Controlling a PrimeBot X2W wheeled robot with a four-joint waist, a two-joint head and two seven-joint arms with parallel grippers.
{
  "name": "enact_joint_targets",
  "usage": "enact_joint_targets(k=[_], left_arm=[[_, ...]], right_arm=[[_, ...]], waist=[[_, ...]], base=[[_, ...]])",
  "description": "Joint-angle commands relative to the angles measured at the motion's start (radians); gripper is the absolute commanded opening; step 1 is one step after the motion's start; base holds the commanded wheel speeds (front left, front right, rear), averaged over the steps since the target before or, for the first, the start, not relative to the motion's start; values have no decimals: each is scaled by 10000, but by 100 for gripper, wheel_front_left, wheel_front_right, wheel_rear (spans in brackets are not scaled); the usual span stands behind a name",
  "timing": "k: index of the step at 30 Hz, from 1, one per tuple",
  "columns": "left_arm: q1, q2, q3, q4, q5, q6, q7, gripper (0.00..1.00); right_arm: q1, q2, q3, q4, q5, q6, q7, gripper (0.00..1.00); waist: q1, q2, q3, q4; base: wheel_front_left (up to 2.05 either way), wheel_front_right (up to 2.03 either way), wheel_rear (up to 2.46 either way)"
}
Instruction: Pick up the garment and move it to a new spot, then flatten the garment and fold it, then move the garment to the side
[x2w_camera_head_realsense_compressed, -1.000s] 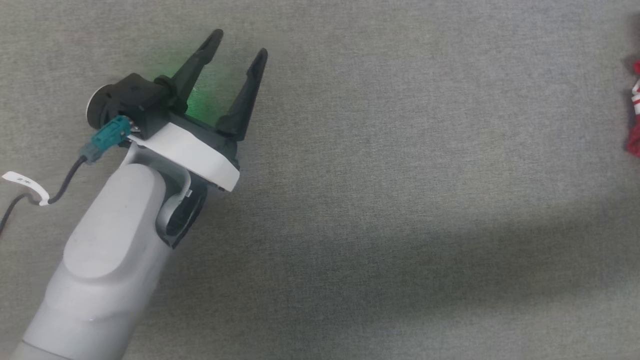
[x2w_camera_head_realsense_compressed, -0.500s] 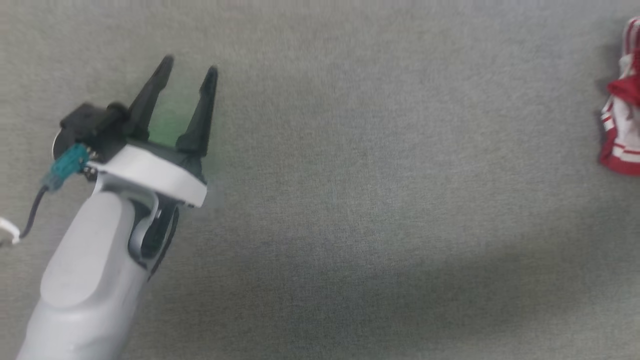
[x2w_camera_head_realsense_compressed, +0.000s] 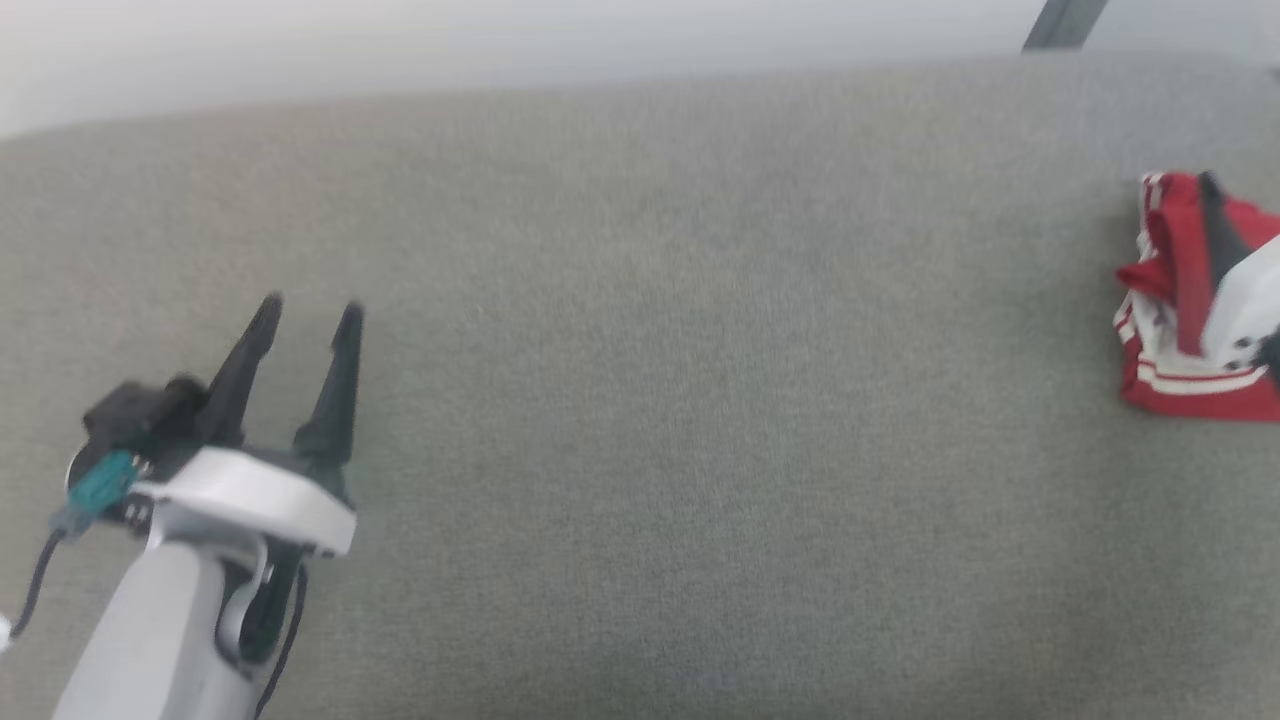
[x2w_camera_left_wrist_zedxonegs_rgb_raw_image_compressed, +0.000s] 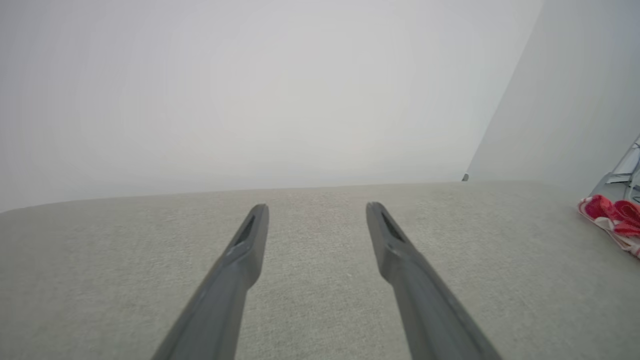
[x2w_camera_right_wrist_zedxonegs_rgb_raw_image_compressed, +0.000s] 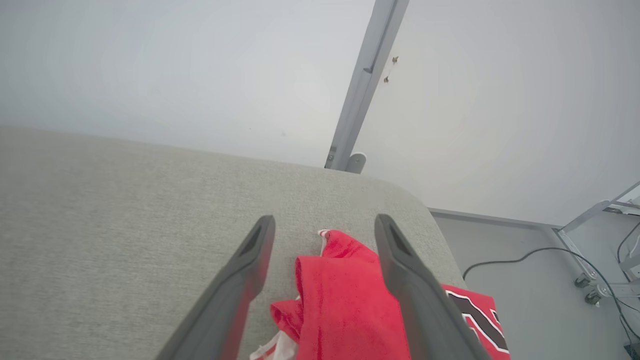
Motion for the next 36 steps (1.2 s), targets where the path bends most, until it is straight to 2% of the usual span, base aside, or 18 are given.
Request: enact_joint_targets(k=[1,14,24,36], left_arm=[[327,81,123,-46,3,-12,-37,100],[2361,244,1375,-424,291,-12,-37,100],[3160,184,1950,-600,262,-12,-37,100],[3497,51,2227,-663,397,-12,-37,100]], right_arm=[[240,164,-62,-50,-68,-3,-252,100],[2179,1179,-534,-1038,-612,-2,-1324,100],[3722,1648,-1380,-2427,-1112,-3,-1475,100],[5230,2614,-1985,-3880,-1587,-2,-1486,100]], waist=[[0,0,-560,106],[0,0,-1762,425],[0,0,-1949,499],[0,0,-1968,438]], base=[[0,0,0],[0,0,0],[0,0,0],[0,0,0]])
